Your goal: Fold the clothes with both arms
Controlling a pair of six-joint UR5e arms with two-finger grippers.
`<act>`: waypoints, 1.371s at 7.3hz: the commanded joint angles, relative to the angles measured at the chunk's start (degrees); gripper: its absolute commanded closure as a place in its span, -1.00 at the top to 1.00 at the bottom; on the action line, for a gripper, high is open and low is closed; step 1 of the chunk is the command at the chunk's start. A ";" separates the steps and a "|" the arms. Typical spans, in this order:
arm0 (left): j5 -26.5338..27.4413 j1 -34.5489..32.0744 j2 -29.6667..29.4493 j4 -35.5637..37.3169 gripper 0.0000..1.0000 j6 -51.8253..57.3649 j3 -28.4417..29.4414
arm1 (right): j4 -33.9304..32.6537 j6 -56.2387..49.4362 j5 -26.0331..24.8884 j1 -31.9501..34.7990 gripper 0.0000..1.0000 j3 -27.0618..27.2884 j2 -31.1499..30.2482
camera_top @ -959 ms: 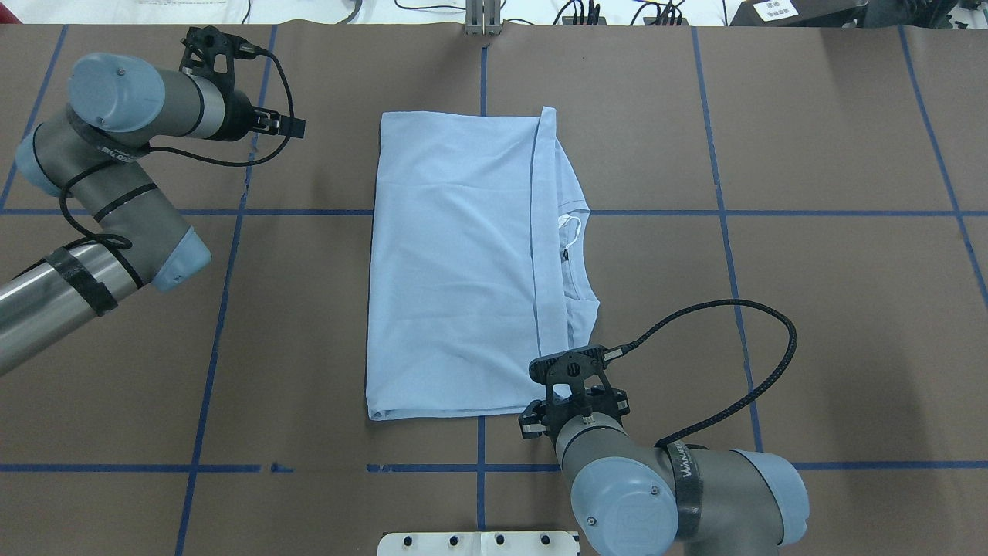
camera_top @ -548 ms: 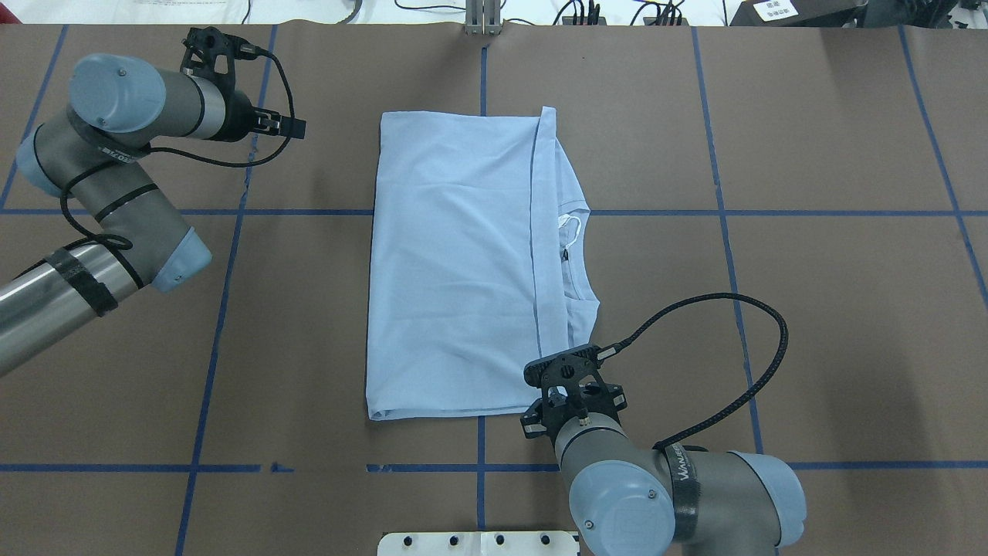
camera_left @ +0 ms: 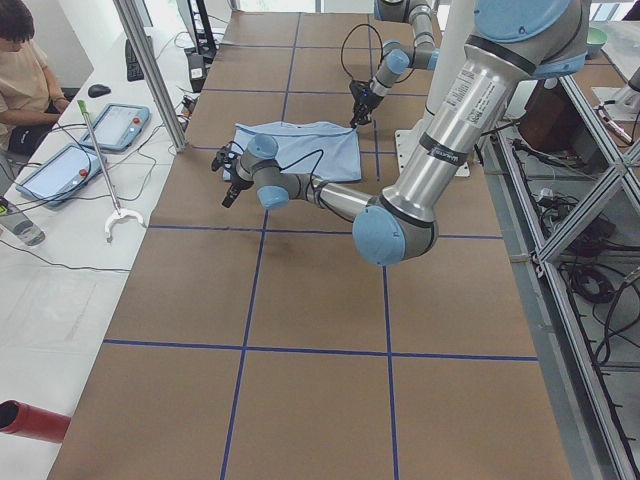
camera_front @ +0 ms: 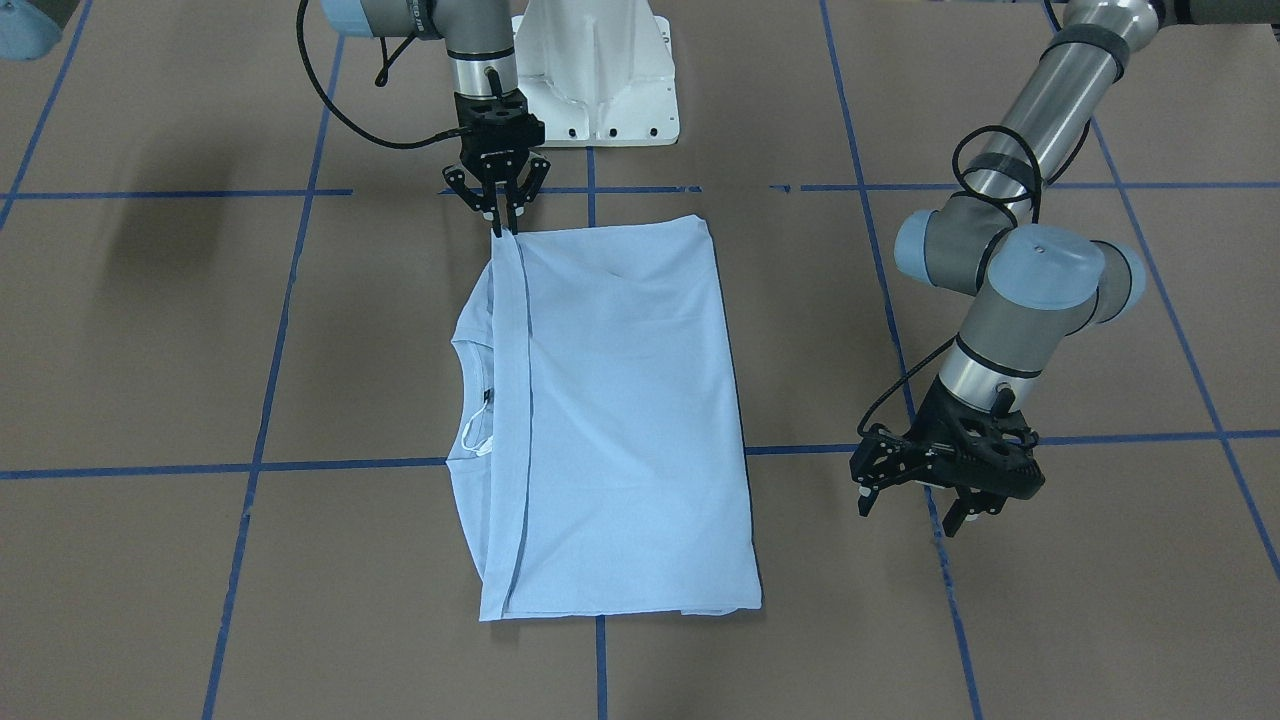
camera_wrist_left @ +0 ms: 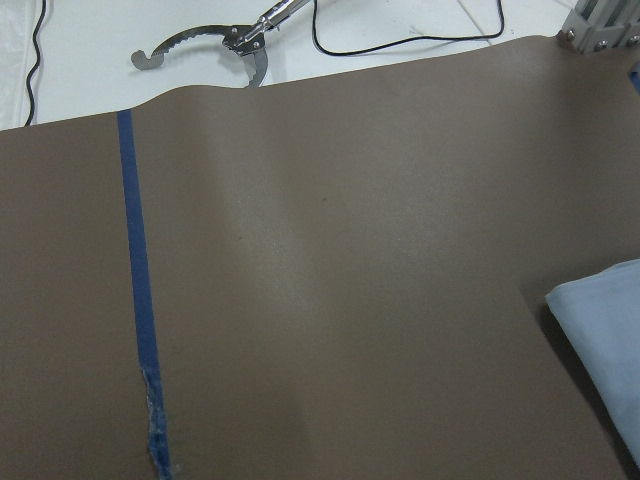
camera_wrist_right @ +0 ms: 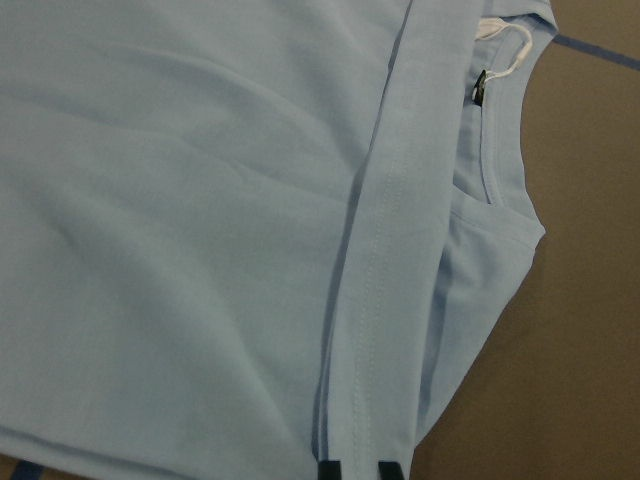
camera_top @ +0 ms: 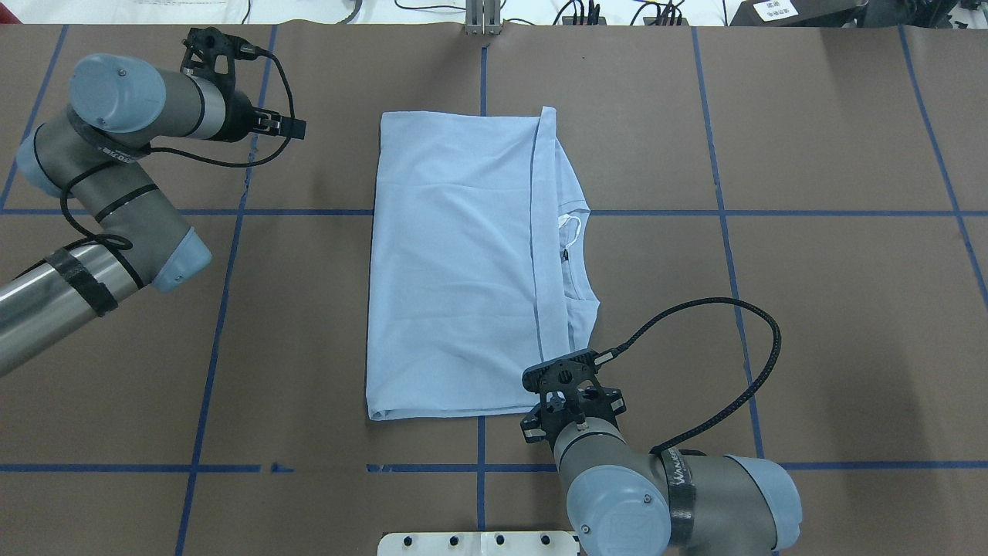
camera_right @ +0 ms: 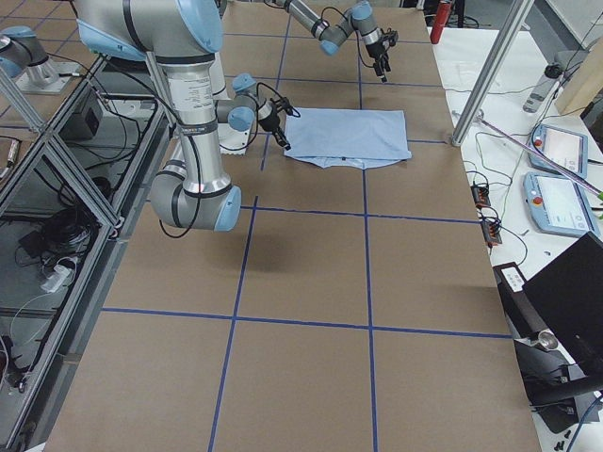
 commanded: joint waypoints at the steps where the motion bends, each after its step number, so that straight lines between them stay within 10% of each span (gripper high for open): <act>1: 0.00 0.00 0.00 0.00 1.00 0.00 0.00 | 0.00 0.07 -0.09 -0.17 -1.00 0.12 -0.04; 10: 0.00 0.96 0.00 0.00 1.00 -1.93 -0.09 | 0.09 16.66 0.00 -0.87 -1.00 6.18 -10.41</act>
